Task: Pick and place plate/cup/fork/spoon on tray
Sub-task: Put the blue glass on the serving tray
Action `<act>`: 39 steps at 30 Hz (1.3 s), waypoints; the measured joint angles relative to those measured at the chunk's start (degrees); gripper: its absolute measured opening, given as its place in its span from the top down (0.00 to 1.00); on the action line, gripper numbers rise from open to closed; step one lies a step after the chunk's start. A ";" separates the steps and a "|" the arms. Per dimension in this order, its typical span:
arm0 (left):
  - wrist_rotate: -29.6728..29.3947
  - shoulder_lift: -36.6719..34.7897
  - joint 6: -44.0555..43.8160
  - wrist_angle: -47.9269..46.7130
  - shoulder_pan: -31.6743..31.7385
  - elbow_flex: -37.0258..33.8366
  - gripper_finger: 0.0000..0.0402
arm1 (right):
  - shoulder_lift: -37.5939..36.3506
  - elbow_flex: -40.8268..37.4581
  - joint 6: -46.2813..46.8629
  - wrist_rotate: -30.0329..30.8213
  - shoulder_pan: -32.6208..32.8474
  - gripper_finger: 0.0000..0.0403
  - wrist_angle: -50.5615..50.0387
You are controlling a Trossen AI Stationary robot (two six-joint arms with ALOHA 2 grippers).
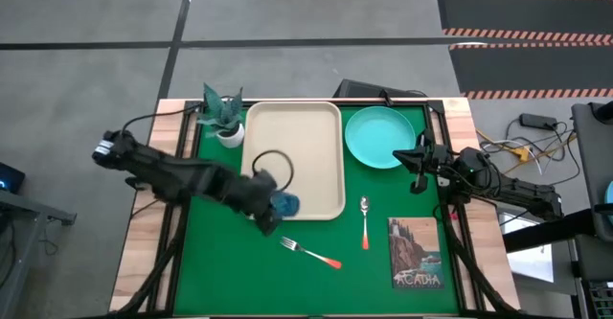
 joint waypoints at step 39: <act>11.19 15.03 19.22 -16.89 13.11 0.13 0.89 | 0.50 -0.07 -0.10 0.00 0.00 0.97 -0.48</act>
